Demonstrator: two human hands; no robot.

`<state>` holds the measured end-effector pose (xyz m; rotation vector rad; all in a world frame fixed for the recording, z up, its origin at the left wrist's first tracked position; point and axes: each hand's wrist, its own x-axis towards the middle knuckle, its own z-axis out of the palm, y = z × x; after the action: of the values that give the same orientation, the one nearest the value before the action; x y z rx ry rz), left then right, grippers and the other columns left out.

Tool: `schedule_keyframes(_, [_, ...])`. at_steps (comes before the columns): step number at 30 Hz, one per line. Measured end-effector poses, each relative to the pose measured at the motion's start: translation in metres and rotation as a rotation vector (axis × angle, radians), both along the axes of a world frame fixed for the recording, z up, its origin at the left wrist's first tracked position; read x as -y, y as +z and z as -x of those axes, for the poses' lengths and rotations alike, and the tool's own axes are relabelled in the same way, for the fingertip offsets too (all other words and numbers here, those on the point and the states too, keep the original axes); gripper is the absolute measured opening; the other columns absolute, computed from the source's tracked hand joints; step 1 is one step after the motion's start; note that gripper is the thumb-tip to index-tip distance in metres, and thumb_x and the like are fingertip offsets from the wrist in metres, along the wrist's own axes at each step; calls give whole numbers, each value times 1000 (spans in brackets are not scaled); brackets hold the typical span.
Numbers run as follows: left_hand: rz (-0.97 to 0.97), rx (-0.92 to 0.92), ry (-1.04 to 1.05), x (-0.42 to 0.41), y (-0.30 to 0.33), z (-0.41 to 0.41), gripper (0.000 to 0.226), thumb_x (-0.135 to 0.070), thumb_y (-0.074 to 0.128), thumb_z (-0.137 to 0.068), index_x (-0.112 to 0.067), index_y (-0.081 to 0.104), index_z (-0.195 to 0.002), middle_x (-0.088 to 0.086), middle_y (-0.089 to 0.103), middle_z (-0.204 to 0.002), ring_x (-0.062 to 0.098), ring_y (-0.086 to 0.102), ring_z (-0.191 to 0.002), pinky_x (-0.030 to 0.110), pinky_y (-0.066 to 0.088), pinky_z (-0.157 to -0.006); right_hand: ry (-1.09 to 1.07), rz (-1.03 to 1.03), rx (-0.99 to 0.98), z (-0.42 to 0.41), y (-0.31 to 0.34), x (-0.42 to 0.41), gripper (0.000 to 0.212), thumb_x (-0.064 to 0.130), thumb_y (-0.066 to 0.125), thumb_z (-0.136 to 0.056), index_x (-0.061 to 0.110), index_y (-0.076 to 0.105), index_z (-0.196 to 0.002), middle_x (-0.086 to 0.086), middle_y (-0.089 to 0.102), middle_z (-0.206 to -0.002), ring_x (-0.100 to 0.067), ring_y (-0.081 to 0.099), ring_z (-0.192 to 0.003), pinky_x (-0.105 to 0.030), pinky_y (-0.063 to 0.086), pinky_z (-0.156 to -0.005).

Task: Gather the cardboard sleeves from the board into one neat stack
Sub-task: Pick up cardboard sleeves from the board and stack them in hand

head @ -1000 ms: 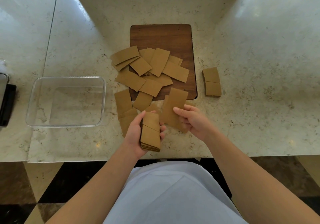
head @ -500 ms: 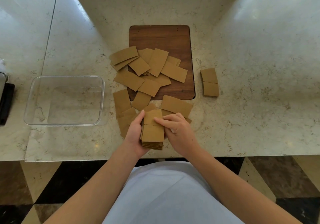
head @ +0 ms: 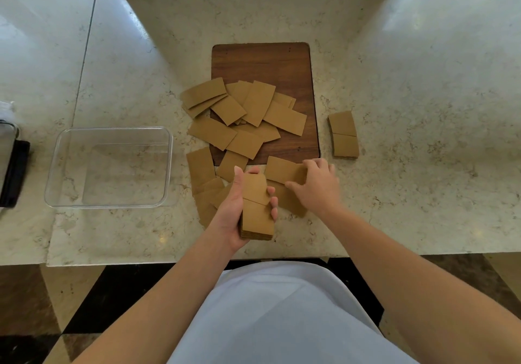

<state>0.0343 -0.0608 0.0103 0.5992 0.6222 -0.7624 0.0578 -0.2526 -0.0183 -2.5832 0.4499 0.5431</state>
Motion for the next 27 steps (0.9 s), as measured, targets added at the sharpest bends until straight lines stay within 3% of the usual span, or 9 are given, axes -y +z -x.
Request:
schedule_keyframes(2, [16,-5,-2,0,-3,1,53,-71,57,-88,-31,65,-122,15,66,-99,28,66,-81,40,58,-68,83,103,-31,-6,-6,3,71,50,75,-85,19,48,-143,-5,46,-141,-29,38,-132,-46,36,-109])
schedule_keyframes(6, [5,-13,-6,-3,-5,-2,56,-70,57,-88,-31,63,-127,16,67,-101,29,67,-82,41,58,-69,101,130,-8,-16,-8,3,63,48,82,-78,21,51,-126,-4,51,-129,-28,44,-124,-48,38,-105])
schedule_keyframes(9, [-47,-37,-9,-5,-6,-4,51,-65,59,-92,-28,61,-127,17,66,-97,30,67,-79,40,57,-67,64,67,-73,-24,-2,3,50,44,83,-79,22,48,-108,1,60,-107,-23,56,-100,-45,44,-93])
schedule_keyframes(11, [-74,-55,-8,-6,-6,-4,47,-62,57,-96,-27,61,-127,17,66,-96,30,67,-78,40,57,-66,3,-122,-179,-30,5,5,40,45,78,-84,17,55,-101,0,62,-93,-18,57,-80,-34,49,-72])
schedule_keyframes(13, [-85,-66,-7,-8,-8,-3,44,-60,56,-98,-25,63,-125,18,66,-96,31,67,-77,40,58,-66,-173,-450,-318,-35,13,9,38,47,72,-90,11,64,-97,-2,63,-79,-14,54,-63,-26,42,-52])
schedule_keyframes(15, [-86,-73,-1,-10,-9,-3,43,-58,55,-100,-24,64,-124,19,66,-96,31,67,-77,40,58,-65,-380,-688,-423,-39,19,11,33,44,68,-94,11,61,-95,-1,54,-66,-11,43,-49,-23,31,-42])
schedule_keyframes(20, [-90,-88,11,-12,-8,-6,41,-58,54,-101,-23,65,-119,18,66,-95,30,67,-76,39,58,-64,-522,-961,-459,-37,22,11,20,29,59,-102,11,52,-98,0,43,-63,-9,29,-46,-20,20,-39])
schedule_keyframes(23, [-95,-105,19,-12,-7,-8,41,-58,54,-101,-23,65,-119,18,66,-94,30,66,-75,39,58,-63,-457,-1104,-421,-31,19,10,10,20,55,-104,10,55,-100,0,46,-65,-9,31,-46,-20,21,-40])
schedule_keyframes(27, [-84,-120,22,-12,-6,-10,40,-57,54,-101,-24,63,-121,18,65,-94,30,66,-74,39,57,-64,-404,-1110,-399,-24,16,6,11,21,60,-101,11,60,-99,-2,56,-70,-9,43,-48,-19,30,-40])
